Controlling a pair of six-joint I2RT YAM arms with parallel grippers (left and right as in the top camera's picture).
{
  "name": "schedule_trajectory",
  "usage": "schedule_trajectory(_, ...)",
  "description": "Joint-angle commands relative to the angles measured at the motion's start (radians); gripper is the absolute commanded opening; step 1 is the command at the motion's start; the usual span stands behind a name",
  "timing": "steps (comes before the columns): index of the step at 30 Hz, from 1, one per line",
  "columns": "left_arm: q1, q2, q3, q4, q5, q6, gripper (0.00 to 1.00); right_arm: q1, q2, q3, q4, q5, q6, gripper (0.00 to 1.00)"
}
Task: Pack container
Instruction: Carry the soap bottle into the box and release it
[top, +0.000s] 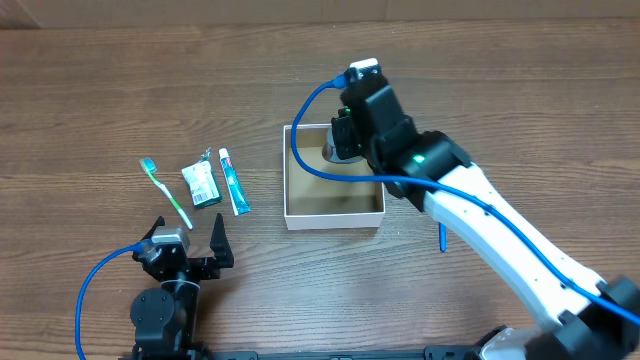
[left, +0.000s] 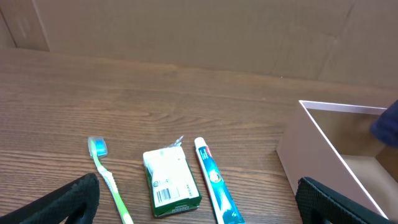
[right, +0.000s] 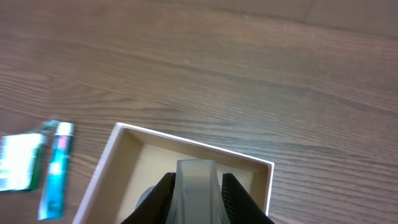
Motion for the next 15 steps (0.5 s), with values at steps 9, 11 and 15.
schedule_trajectory(9, 0.005, -0.008, -0.003, 0.001, -0.006, -0.011, 1.0, -0.008, 0.092, 0.012, 0.069, 0.166, -0.003, 0.16)
schedule_trajectory(11, 0.005, -0.008, -0.003, 0.001, -0.006, -0.011, 1.0, -0.009, 0.114, 0.012, 0.069, 0.166, -0.003, 0.16)
schedule_trajectory(15, 0.005, -0.008, -0.003, 0.001, -0.006, -0.011, 1.0, -0.008, 0.153, 0.012, 0.074, 0.166, -0.003, 0.16)
